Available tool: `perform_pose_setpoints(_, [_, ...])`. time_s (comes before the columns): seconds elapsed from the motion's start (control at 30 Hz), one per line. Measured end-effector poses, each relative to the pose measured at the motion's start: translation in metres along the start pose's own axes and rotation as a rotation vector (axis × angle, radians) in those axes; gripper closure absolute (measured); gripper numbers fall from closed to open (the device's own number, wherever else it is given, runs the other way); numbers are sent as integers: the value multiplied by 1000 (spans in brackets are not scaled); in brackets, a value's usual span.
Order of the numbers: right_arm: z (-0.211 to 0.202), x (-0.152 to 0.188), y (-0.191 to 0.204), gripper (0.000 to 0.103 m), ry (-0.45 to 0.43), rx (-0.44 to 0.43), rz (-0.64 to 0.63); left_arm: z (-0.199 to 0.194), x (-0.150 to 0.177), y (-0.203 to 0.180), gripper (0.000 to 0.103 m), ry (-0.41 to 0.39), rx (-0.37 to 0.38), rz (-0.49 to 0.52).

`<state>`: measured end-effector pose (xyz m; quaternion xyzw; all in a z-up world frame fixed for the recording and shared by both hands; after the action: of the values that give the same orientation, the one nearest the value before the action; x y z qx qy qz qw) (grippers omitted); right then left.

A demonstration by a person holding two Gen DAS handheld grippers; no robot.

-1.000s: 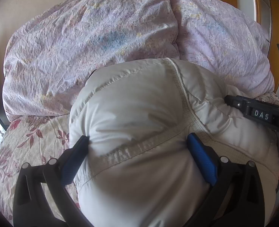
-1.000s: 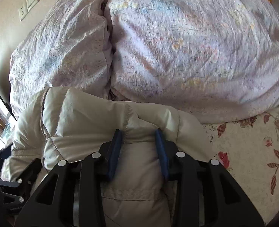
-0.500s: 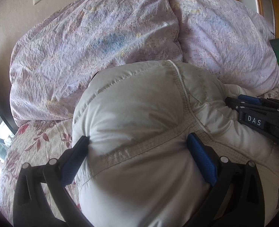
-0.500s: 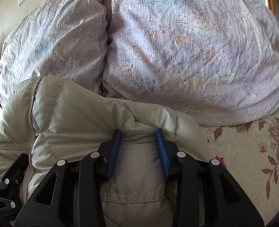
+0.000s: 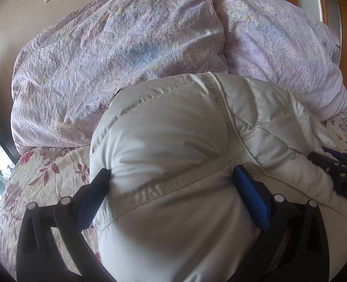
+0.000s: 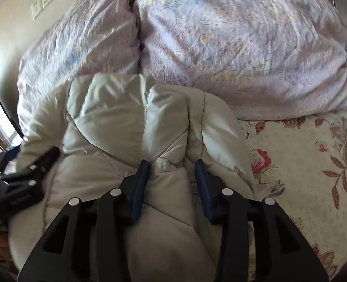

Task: Fold large clothes

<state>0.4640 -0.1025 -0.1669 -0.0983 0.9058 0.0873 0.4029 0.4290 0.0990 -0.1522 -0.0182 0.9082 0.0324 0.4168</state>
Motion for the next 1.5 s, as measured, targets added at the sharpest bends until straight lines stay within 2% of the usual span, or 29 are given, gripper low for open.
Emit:
perform_pose_setpoints(0.37, [-3, 1, -9, 61, 29, -19, 47, -8, 1, -1, 2, -9, -12, 0])
perform_pose_setpoints(0.5, [-40, 6, -9, 61, 11, -18, 51, -28, 6, 2, 2, -14, 6, -16])
perform_pose_setpoints(0.6, [-68, 15, -6, 61, -25, -57, 51, -54, 14, 4, 2, -18, 60, -82])
perform_pose_setpoints(0.73, [-85, 26, -9, 61, -30, -86, 70, -87, 23, -6, 2, -54, 87, -30])
perform_pose_setpoints(0.83, [-81, 36, -10, 61, -2, -87, 72, -100, 30, -14, 2, -55, 90, 12])
perform_pose_setpoints(0.9, [-67, 46, -10, 60, 52, -70, 61, -95, 37, -16, 2, -30, 97, 17])
perform_pose_setpoints(1.07, [-41, 56, -14, 58, 128, -127, 107, -73, 54, -10, 2, 33, 174, -96])
perform_pose_setpoints(1.17, [-39, 57, -15, 57, 124, -131, 116, -69, 57, -12, 2, 18, 128, -51])
perform_pose_setpoints(1.27, [-40, 58, -13, 56, 105, -109, 111, -69, 58, -12, 2, 20, 112, -60])
perform_pose_setpoints(1.37, [-47, 56, -15, 51, 111, -103, 119, -80, 60, -7, 2, 62, 144, -112])
perform_pose_setpoints(1.43, [-59, 56, -19, 43, 111, -74, 122, -93, 62, -4, 2, 65, 155, -126])
perform_pose_setpoints(1.5, [-72, 57, -22, 24, 104, -50, 126, -108, 64, -2, 2, 51, 153, -128])
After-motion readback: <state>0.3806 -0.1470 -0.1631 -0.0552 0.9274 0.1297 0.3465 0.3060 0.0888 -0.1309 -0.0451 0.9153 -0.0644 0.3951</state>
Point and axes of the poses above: each gripper's, at about its wrist camera, not at the fingertips, and z roughly the way its jaws point, y to its left, x to its underside, the point moved 9 cm from there along z, roughly the way its jaws point, and after that the axes turned 7 degrees about x, right-handed, at the moved point
